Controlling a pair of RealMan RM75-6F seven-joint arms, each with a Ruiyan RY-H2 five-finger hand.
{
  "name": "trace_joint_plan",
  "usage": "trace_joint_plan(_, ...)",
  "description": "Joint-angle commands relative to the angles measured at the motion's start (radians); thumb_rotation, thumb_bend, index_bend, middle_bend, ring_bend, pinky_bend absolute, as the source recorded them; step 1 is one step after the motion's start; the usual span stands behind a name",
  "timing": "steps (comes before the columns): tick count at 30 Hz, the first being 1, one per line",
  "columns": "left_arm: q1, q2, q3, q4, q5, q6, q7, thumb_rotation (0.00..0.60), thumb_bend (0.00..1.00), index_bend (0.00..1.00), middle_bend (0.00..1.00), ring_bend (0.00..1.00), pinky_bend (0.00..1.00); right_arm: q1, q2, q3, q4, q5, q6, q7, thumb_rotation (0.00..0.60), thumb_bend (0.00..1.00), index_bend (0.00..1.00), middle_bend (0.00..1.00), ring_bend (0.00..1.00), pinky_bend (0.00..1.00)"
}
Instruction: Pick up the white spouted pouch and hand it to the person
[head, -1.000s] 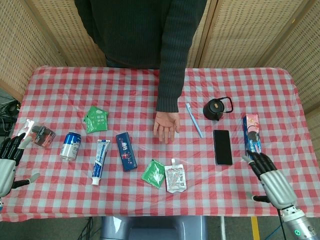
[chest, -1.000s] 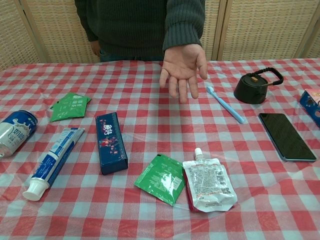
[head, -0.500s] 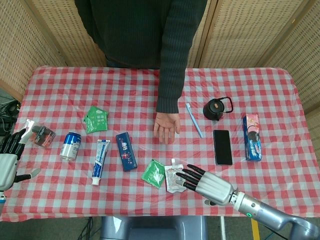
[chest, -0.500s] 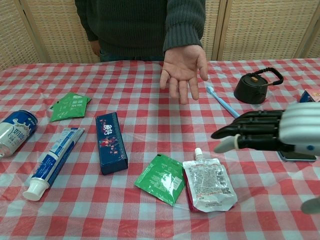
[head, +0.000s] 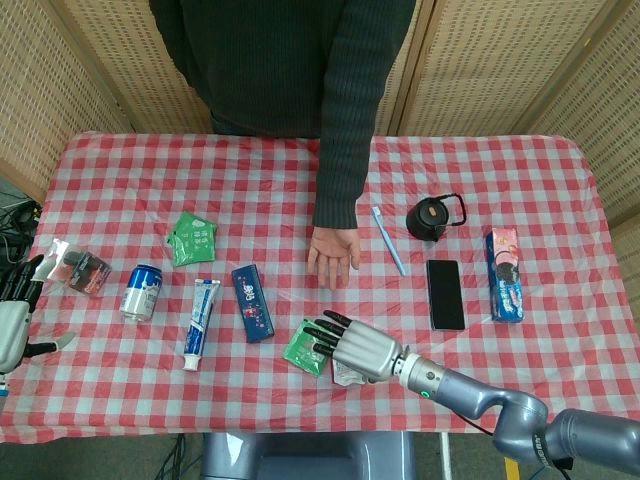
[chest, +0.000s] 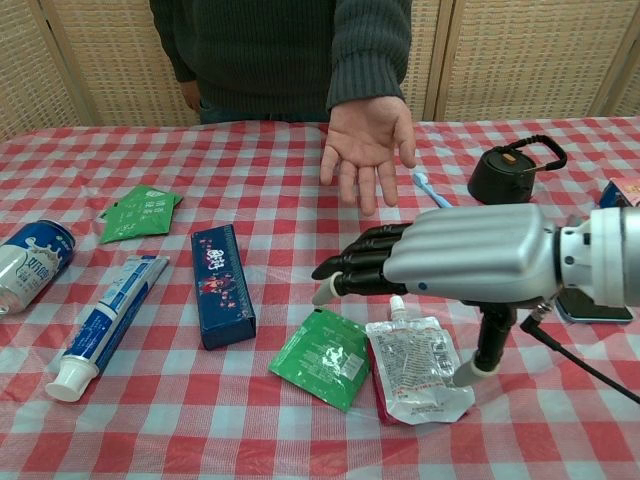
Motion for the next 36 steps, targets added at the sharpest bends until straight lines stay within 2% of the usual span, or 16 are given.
trace_joint_plan(1,-0.002,0.002,-0.004,0.004,-0.012,-0.009,-0.003,0.6,0.0,0.0,0.0,0.0,0.0,0.036,-0.034,0.015,0.006,0.076,-0.082,-0.076,0.6,0.22,0.11,0.08,0.06,0.06)
trace_joint_plan(13,-0.011,-0.001,-0.008,0.016,-0.03,-0.03,-0.011,0.6,0.0,0.0,0.0,0.0,0.0,0.088,-0.106,0.009,0.045,0.231,-0.171,-0.25,0.6,0.25,0.12,0.1,0.07,0.06)
trace_joint_plan(19,-0.011,0.0,-0.007,0.017,-0.026,-0.027,-0.018,0.6,0.0,0.0,0.0,0.0,0.0,0.102,-0.127,-0.004,0.061,0.289,-0.151,-0.323,0.6,0.32,0.25,0.23,0.2,0.1)
trace_joint_plan(22,-0.011,0.001,-0.006,0.017,-0.026,-0.029,-0.021,0.6,0.0,0.0,0.0,0.0,0.0,0.108,-0.128,-0.011,0.063,0.314,-0.142,-0.343,0.6,0.37,0.39,0.36,0.33,0.19)
trace_joint_plan(24,-0.012,0.001,-0.006,0.017,-0.025,-0.029,-0.021,0.6,0.0,0.0,0.0,0.0,0.0,0.108,-0.13,-0.013,0.059,0.316,-0.12,-0.342,0.6,0.41,0.52,0.52,0.5,0.36)
trace_joint_plan(27,-0.012,0.0,-0.005,0.018,-0.022,-0.028,-0.022,0.6,0.0,0.0,0.0,0.0,0.0,0.104,-0.13,-0.023,0.058,0.291,-0.07,-0.31,0.6,0.47,0.65,0.66,0.65,0.54)
trace_joint_plan(30,-0.012,0.001,-0.004,0.017,-0.021,-0.028,-0.023,0.6,0.0,0.0,0.0,0.0,0.0,0.104,-0.122,-0.031,0.057,0.25,-0.023,-0.27,0.6,0.5,0.69,0.71,0.69,0.6)
trace_joint_plan(36,-0.01,0.003,-0.002,0.012,-0.016,-0.023,-0.025,0.6,0.0,0.0,0.0,0.0,0.0,0.101,-0.044,-0.047,-0.007,0.17,0.068,-0.208,0.6,0.52,0.71,0.72,0.71,0.61)
